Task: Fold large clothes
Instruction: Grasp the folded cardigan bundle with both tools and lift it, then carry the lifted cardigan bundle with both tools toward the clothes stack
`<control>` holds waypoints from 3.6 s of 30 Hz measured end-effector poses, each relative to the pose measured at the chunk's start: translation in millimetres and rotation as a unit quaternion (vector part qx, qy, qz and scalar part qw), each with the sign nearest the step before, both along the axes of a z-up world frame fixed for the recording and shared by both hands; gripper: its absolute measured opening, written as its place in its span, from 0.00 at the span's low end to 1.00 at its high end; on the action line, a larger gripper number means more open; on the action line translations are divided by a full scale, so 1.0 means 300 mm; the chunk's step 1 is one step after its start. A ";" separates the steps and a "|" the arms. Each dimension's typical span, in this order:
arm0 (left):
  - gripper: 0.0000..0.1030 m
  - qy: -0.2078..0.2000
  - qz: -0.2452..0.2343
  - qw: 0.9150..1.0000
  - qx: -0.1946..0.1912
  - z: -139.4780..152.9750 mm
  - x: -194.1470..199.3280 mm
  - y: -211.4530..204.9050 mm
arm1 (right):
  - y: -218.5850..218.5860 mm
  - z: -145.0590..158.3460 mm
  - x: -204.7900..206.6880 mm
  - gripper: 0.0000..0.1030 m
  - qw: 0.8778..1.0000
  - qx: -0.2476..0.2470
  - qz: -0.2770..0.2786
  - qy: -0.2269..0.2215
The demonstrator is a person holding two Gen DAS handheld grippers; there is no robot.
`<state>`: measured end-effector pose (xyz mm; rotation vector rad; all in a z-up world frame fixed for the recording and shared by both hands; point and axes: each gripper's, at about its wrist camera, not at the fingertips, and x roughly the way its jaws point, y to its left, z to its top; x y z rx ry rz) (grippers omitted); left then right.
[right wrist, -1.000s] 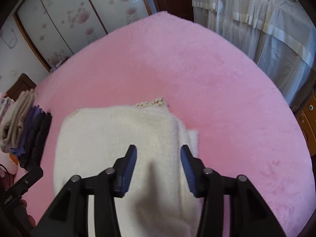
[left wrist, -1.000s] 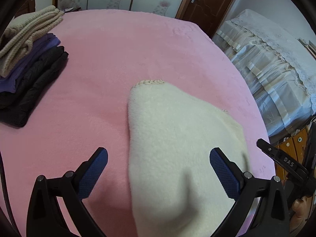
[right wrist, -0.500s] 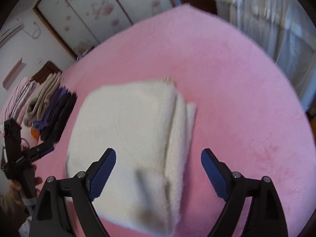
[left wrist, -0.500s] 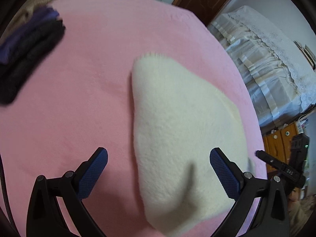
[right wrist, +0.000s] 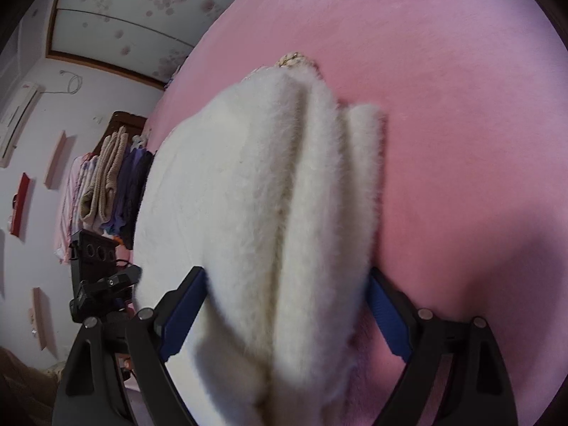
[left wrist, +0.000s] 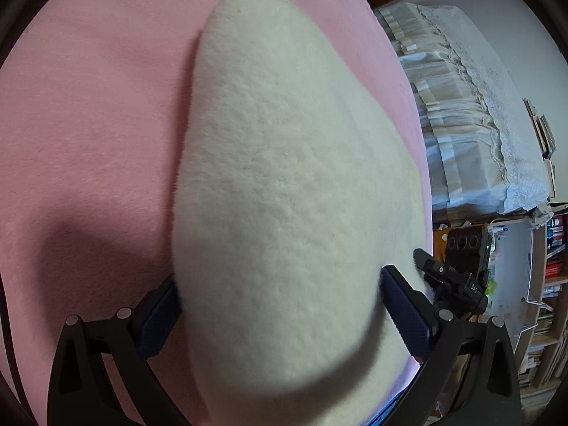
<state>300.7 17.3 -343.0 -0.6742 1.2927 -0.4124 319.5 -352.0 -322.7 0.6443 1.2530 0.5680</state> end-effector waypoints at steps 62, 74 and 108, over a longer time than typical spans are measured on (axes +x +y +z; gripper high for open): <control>0.68 -0.178 0.038 0.973 0.139 1.265 -0.003 1.790 | 1.638 1.102 0.240 0.37 0.972 0.029 0.116 -0.204; 0.74 -0.106 0.027 0.990 0.093 0.831 0.396 2.092 | 1.922 0.670 0.581 0.38 0.991 0.014 0.072 -0.108; 1.00 -0.176 0.075 0.949 0.249 0.907 0.288 1.965 | 1.901 0.805 0.429 0.68 0.959 -0.160 0.064 -0.224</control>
